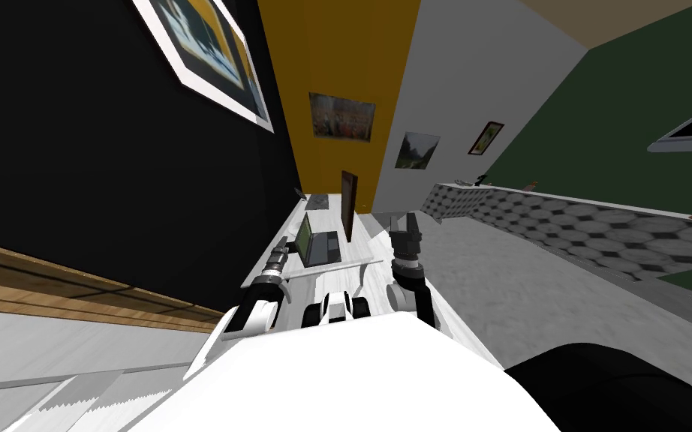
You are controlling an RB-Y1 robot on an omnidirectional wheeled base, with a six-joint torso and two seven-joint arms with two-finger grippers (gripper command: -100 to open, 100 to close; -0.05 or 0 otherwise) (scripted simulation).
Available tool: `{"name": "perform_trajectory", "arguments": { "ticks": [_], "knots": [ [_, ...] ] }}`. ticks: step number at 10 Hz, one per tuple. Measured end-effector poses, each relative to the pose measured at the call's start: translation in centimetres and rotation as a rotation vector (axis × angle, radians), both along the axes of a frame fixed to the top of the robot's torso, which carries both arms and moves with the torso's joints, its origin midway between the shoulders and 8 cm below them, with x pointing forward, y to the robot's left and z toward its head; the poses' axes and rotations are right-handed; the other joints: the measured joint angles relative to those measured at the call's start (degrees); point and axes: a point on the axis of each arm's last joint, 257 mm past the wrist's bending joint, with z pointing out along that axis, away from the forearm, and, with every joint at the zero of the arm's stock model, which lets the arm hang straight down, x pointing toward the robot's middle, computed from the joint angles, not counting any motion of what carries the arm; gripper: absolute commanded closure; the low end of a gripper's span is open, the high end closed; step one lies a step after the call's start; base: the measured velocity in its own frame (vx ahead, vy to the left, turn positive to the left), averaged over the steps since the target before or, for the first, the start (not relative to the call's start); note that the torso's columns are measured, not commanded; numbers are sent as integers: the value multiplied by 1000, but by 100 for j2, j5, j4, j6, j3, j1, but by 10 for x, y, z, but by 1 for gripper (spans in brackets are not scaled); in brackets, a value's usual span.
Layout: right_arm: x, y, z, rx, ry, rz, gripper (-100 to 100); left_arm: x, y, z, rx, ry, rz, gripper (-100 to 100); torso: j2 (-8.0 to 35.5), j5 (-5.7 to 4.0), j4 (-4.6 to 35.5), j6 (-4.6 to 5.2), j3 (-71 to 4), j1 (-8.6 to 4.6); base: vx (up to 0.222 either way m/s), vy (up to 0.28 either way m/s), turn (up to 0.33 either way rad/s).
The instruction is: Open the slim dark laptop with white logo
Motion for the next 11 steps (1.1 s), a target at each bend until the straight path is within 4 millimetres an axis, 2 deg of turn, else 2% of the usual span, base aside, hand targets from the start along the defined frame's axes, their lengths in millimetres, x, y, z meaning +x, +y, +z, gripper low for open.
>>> {"name": "perform_trajectory", "arguments": {
  "ticks": [3,5,6,7,11],
  "knots": [
    [0,0,0,0,0,0,0,3,3,-25,38,76,0,-100,-3,-1,-1,1,-1,-1,-11,-53,-18],
    [0,0,0,0,0,0,0,3,4,-23,41,79,3,-100,-33,2,-7,1,-18,6,88,-20,-18],
    [0,0,0,0,0,0,0,3,5,-22,41,80,3,100,-14,1,-6,0,-11,6,10,-2,3],
    [0,0,0,0,0,0,0,3,4,-21,41,78,2,100,8,3,-1,1,6,6,20,-80,5],
    [0,0,0,0,0,0,0,1,21,-15,233,72,20,100,-37,12,-45,37,-15,-53,16,-160,1]
  ]
}}
